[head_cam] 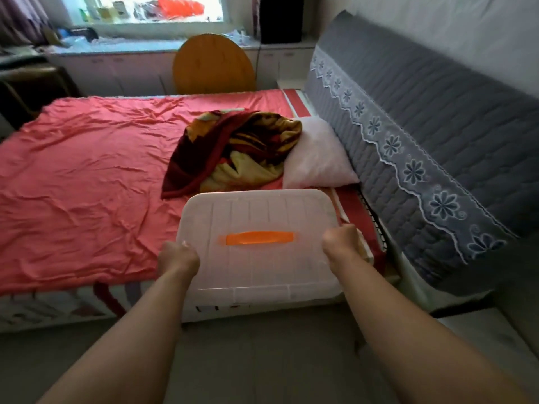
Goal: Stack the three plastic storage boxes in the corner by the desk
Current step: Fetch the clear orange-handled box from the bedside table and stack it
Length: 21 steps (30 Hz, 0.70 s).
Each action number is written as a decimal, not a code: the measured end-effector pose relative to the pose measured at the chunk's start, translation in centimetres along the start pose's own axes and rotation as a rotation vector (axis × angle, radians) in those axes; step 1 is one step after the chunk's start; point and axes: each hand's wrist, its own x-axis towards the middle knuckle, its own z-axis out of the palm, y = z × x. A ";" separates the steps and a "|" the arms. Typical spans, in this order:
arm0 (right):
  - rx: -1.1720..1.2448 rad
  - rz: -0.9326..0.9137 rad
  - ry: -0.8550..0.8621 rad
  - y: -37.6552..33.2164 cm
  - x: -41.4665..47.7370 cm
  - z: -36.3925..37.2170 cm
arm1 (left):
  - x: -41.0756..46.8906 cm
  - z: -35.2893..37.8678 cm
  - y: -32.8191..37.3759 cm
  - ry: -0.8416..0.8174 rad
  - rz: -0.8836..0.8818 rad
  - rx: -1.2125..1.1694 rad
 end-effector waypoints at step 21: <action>-0.208 -0.400 -0.591 -4.5 -18.4 19.8 | -1.7 -16.8 -21.9 0.457 -0.633 -0.197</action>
